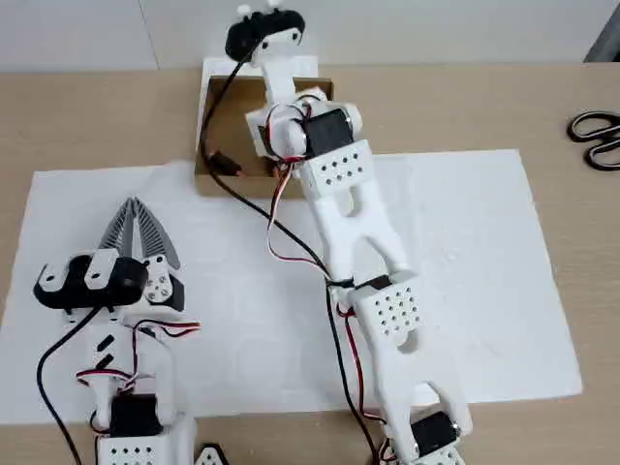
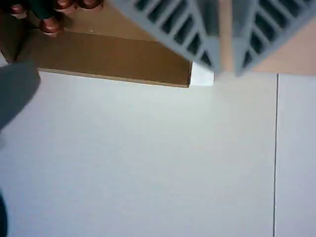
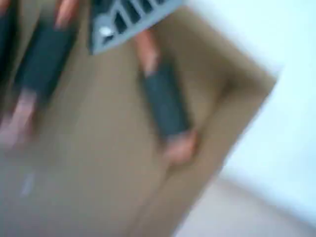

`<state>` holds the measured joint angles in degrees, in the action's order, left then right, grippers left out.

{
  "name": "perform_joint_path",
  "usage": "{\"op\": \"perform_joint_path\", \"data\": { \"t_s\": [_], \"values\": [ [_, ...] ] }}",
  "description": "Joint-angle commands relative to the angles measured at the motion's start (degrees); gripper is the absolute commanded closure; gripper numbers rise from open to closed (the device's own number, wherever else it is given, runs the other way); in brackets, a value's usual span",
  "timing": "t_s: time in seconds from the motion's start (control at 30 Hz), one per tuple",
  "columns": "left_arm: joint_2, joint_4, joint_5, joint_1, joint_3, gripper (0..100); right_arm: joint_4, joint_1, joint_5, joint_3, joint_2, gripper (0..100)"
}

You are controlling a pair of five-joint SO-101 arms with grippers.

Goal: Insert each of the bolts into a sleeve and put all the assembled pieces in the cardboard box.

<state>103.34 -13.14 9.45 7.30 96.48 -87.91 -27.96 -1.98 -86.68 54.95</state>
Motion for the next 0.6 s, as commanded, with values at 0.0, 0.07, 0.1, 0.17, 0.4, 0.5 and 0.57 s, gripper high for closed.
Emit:
{"op": "perform_joint_path", "data": {
  "t_s": [0.0, 0.07, 0.1, 0.17, 0.4, 0.5, 0.57],
  "values": [
    [0.4, -0.1, 0.4, 0.1, -0.1, 99, -8.0, 0.7, 0.0, -7.1, -1.4, 79.8],
    [0.4, -0.1, 0.4, 0.1, -0.1, 99, -8.3, 0.9, 0.0, -8.8, -1.5, 79.8],
    [0.4, -0.1, 0.4, 0.1, -0.1, 99, -8.4, 1.1, 0.0, -9.1, -1.5, 79.8],
    [0.4, -0.1, 0.4, 0.1, -0.1, 99, -8.9, 1.2, 0.1, -9.1, -2.7, 80.0],
    [0.4, -0.3, 0.4, 0.1, -0.1, 99, -9.7, 1.3, 0.6, 9.0, -18.2, 80.1],
    [0.4, -2.7, 0.4, 0.1, -0.1, 99, -9.6, 0.9, 2.3, 27.2, -28.9, 80.1],
    [0.4, -6.0, 0.4, 0.1, -0.1, 99, -9.4, 0.2, 2.4, 38.9, -36.7, 80.1]
  ]
}}
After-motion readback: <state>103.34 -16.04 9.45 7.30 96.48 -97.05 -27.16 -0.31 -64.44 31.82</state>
